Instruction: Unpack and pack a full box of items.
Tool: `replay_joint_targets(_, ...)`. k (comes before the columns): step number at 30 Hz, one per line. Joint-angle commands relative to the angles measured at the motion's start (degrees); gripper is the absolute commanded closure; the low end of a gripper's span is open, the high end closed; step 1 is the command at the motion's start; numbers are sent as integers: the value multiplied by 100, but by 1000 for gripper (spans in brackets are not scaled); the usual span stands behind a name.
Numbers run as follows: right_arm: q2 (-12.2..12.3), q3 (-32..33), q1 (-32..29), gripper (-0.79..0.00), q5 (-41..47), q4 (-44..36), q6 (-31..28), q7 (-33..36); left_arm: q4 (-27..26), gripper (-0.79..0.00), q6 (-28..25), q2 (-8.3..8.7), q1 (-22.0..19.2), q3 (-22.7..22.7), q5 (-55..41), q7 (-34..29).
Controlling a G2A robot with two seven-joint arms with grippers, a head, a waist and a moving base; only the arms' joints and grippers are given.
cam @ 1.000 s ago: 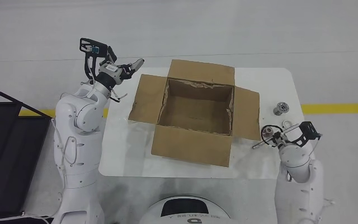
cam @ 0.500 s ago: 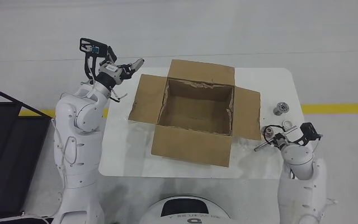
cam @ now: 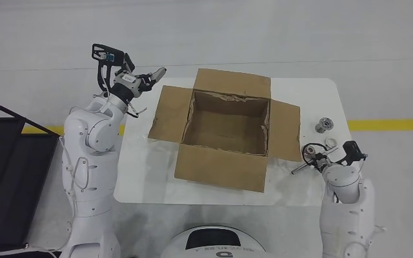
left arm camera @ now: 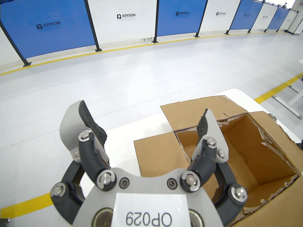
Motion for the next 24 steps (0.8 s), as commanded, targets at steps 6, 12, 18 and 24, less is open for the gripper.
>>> replay_joint_targets(6,36,19,-9,-200,113,64,21,-33,0,-785,0,0,-1,-4,-5,0)
replay_joint_targets(12,58,11,-91,-246,222,-7,46,-86,0,-785,0,0,-1,-4,-5,0)
replay_joint_targets(18,82,-13,-139,-305,305,-64,65,-136,0,-785,0,0,-1,-4,-5,0)
replay_joint_targets(24,100,-39,-235,-314,386,-191,88,-208,0,-785,0,0,-1,-4,-5,0)
